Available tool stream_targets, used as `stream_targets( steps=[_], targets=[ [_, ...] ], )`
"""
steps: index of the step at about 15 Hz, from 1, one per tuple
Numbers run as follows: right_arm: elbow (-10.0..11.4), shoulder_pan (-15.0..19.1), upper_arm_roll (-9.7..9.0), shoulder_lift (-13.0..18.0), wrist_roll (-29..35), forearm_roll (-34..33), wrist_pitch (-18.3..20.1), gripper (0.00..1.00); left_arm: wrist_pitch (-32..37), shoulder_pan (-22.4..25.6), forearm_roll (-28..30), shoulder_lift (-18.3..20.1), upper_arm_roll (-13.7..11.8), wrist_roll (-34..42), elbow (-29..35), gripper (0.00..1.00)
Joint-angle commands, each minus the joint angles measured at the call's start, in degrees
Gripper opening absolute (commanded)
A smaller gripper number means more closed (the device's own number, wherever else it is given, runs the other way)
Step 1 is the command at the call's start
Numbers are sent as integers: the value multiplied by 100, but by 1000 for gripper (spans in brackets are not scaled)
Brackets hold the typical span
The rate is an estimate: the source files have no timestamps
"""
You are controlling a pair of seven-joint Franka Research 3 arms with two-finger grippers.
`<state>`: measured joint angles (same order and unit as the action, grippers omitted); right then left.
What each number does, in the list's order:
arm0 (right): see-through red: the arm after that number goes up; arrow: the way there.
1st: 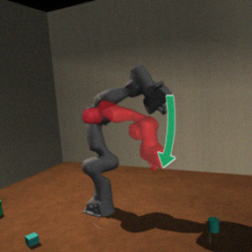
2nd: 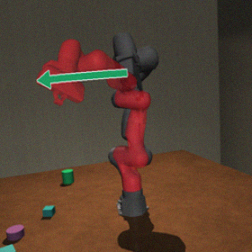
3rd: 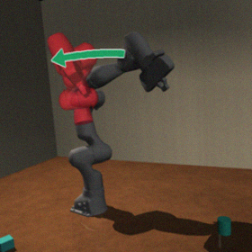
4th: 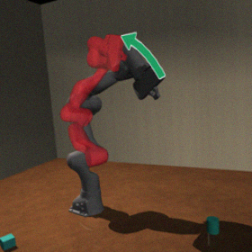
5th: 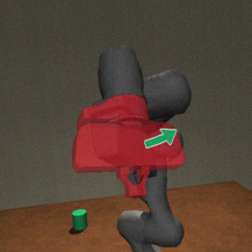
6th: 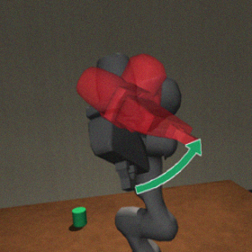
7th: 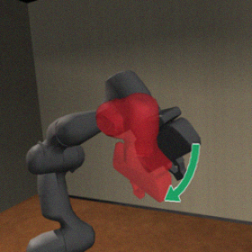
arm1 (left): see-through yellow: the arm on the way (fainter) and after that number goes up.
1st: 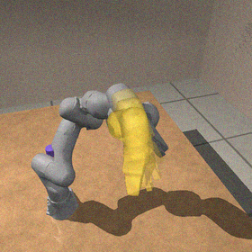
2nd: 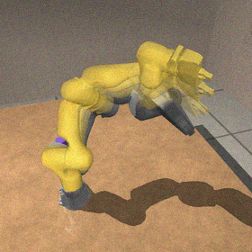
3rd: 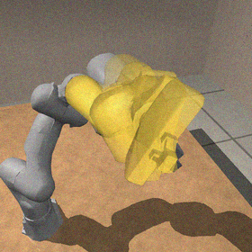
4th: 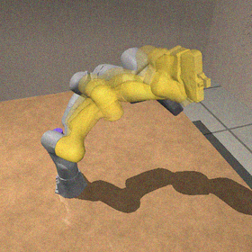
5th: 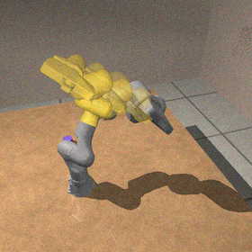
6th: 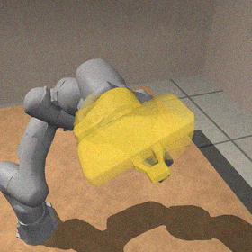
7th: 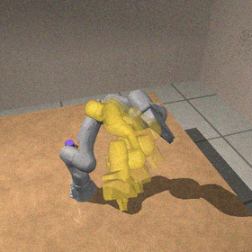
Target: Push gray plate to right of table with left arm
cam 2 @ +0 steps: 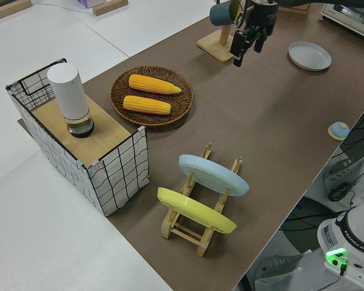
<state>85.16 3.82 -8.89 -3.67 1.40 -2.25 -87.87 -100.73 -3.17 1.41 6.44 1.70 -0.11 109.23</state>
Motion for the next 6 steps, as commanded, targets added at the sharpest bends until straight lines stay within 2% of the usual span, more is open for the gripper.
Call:
stream_targets(
  steps=[1,3,6],
  targets=[
    [-8,4,1,33,27,40,59,983,168,351,-115,86,15,169,-199,991],
    [-8,4,1,33,18,40,59,983,203,370,-124,121,-46,169,-410,991],
    [-8,4,1,33,18,40,59,983,194,352,-466,121,-38,169,-464,993]
  ],
)
